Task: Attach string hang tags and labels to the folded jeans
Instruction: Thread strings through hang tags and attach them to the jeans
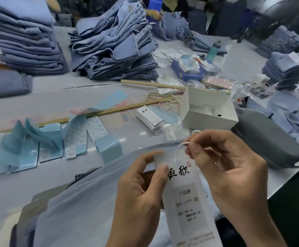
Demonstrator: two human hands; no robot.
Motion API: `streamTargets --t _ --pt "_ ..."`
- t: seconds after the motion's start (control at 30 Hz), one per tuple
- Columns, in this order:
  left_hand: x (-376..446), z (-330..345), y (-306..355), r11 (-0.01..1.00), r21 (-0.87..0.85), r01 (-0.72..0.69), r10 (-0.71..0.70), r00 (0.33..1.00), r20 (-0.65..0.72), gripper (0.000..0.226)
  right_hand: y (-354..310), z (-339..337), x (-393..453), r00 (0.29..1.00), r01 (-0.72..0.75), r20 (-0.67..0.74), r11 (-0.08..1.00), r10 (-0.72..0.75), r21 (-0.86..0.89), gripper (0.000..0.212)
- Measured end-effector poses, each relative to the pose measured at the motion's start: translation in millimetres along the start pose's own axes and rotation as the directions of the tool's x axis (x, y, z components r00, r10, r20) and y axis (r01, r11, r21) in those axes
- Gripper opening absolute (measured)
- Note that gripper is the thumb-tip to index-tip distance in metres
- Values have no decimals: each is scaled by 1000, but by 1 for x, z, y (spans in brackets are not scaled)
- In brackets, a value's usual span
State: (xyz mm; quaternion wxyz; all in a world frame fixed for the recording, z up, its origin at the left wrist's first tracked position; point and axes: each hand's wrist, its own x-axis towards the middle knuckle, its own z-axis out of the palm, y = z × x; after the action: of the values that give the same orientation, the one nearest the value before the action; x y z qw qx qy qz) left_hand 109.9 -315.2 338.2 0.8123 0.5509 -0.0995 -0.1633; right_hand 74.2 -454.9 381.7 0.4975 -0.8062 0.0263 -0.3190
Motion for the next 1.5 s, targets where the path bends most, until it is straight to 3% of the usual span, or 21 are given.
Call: streamTargets --t 0.37,0.53,0.7,1.27,1.5 --pt "-4 -13 -4 995 -11 100 -100 995 14 7 2 9 -6 999 -18 28 1000 19 -18 11" --pt "-4 -16 -6 987 -46 153 -153 988 -2 22 0 13 -5 999 -31 35 999 31 -13 9" --pt "-4 -18 -7 979 -76 186 -188 982 -15 22 -1 13 -6 999 -29 34 999 29 -19 7" --pt "-2 -13 -13 980 -65 186 -188 982 -35 23 8 2 -27 994 -103 38 994 104 -42 9" --pt "-2 -14 -15 980 -50 193 -194 981 -17 22 16 -3 -28 998 -46 30 993 50 -110 10"
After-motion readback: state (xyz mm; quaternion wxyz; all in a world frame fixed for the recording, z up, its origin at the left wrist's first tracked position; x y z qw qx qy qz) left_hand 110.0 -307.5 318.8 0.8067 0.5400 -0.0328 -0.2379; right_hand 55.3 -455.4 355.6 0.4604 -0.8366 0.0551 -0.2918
